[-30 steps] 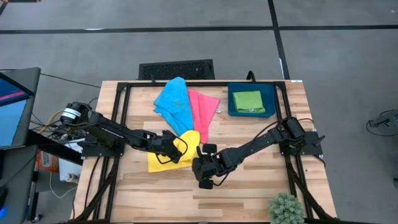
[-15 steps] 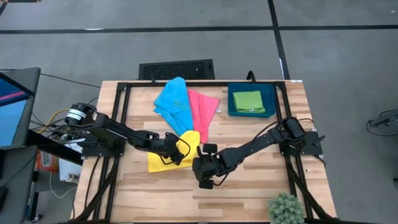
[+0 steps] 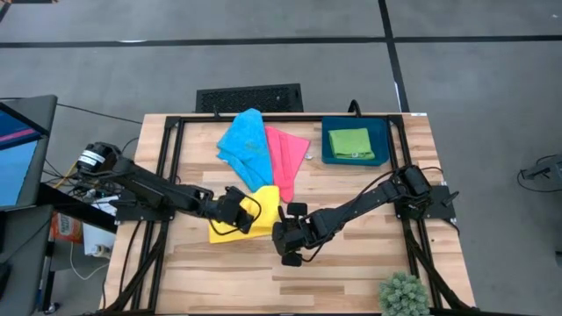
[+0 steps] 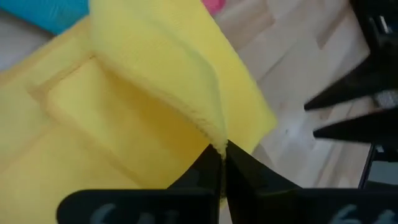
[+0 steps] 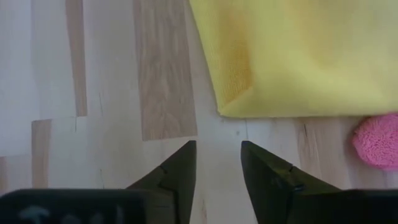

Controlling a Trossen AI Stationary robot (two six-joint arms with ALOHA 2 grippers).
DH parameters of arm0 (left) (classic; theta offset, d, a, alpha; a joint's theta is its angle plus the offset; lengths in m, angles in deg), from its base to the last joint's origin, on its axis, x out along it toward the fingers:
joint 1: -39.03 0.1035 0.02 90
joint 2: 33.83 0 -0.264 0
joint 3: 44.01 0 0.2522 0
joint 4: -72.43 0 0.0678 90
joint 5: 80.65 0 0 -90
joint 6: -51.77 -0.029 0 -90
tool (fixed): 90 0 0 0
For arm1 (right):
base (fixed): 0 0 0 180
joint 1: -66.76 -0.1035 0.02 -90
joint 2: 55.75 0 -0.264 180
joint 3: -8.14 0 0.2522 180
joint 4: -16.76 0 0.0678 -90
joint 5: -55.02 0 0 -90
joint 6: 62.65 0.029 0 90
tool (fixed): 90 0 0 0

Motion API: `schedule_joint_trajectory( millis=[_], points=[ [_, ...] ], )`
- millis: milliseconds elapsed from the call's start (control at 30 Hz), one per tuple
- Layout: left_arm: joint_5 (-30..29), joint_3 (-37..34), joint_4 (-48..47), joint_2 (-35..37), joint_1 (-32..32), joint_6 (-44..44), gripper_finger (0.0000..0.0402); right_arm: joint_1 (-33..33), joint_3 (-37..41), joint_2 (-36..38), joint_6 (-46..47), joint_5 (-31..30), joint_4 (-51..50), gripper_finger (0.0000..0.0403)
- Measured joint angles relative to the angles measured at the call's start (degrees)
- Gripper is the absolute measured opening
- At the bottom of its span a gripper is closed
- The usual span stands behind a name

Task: Fold microfiber towels
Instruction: Fold the yellow towel

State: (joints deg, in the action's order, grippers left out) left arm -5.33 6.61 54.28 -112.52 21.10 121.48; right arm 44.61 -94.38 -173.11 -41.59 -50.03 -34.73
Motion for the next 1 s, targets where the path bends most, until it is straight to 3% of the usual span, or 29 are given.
schedule_joint_trajectory(
  millis=[267,567,800,1000],
  points=[
    [-6.1,0.0,-2.6,-2.7,-6.2,5.0,0.0000,0.1,0.0,0.0,0.0,0.0,0.6,0.0146],
    [-3.7,0.0,0.4,-8.3,-8.7,7.0,0.0000,1.4,0.0,0.0,-0.5,-0.1,4.1,0.0146],
    [-3.6,0.0,0.8,-8.5,-9.6,7.9,0.0000,1.9,0.0,-0.4,-5.2,-0.3,13.7,0.0147],
    [-3.6,0.0,0.3,-8.5,-9.5,7.6,0.0000,1.7,0.0,-3.9,-6.6,-3.3,14.1,0.0146]
  ],
)
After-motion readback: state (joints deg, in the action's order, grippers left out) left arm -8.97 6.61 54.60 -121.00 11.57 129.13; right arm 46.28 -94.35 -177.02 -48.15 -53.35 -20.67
